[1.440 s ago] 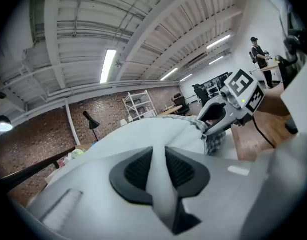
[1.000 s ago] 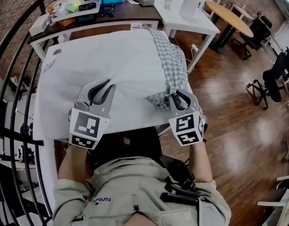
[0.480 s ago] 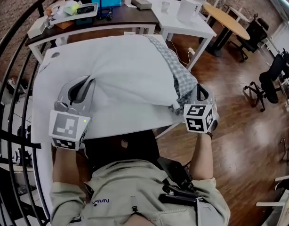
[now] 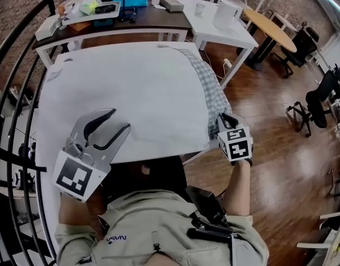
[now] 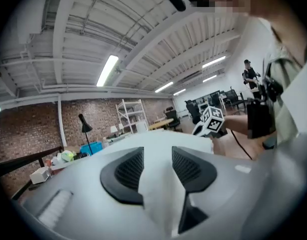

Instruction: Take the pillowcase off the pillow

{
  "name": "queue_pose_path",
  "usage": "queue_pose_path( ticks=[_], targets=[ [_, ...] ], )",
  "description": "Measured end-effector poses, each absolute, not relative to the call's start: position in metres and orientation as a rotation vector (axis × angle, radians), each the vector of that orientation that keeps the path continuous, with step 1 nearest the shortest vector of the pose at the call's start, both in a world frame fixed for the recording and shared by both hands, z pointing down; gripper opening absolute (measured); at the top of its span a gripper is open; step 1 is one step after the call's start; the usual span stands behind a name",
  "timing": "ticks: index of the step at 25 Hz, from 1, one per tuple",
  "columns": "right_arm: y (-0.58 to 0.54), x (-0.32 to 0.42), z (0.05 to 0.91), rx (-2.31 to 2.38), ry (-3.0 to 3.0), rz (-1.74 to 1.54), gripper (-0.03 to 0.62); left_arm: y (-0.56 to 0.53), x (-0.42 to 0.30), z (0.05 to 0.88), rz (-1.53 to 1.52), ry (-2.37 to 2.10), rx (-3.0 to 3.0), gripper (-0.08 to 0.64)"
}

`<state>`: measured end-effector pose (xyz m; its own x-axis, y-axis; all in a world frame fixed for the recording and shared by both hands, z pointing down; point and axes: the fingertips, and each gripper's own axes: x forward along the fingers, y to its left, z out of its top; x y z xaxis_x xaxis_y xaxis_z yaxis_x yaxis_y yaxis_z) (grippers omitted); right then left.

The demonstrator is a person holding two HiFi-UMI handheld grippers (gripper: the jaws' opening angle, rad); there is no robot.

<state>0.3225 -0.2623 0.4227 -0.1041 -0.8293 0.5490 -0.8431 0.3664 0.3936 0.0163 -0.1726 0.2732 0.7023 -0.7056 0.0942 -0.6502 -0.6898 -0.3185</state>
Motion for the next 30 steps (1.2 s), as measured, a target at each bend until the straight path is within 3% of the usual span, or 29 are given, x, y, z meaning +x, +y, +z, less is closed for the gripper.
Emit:
queue_pose_path(
  ticks=[7, 13, 16, 17, 19, 25, 30],
  targets=[
    [-0.303, 0.294, 0.289, 1.606, -2.342, -0.112, 0.095, -0.258, 0.0, 0.232, -0.288, 1.321, -2.542, 0.209],
    [-0.386, 0.226, 0.273, 1.411, -2.44, -0.034, 0.159, -0.324, 0.033, 0.33, -0.856, 1.163, -2.555, 0.209],
    [-0.419, 0.199, 0.303, 1.269, -2.334, 0.023, 0.172, -0.308, 0.033, 0.356, -0.878, 1.125, -2.571, 0.078],
    [-0.428, 0.196, 0.313, 1.247, -2.286, 0.029, 0.163, -0.303, 0.031, 0.356, -0.847, 1.133, -2.549, 0.032],
    [-0.444, 0.202, 0.321, 1.292, -2.193, 0.002, 0.006, -0.294, 0.027, 0.353, -0.776, 1.148, -2.511, 0.015],
    [-0.492, 0.292, 0.315, 1.69, -1.874, -0.044, 0.006, -0.277, 0.017, 0.346, -0.613, 1.185, -2.483, 0.015],
    [-0.484, 0.35, 0.424, 1.531, -1.642, 0.255, 0.006, -0.281, 0.017, 0.347, -0.602, 1.2, -2.476, 0.017]
  ],
)
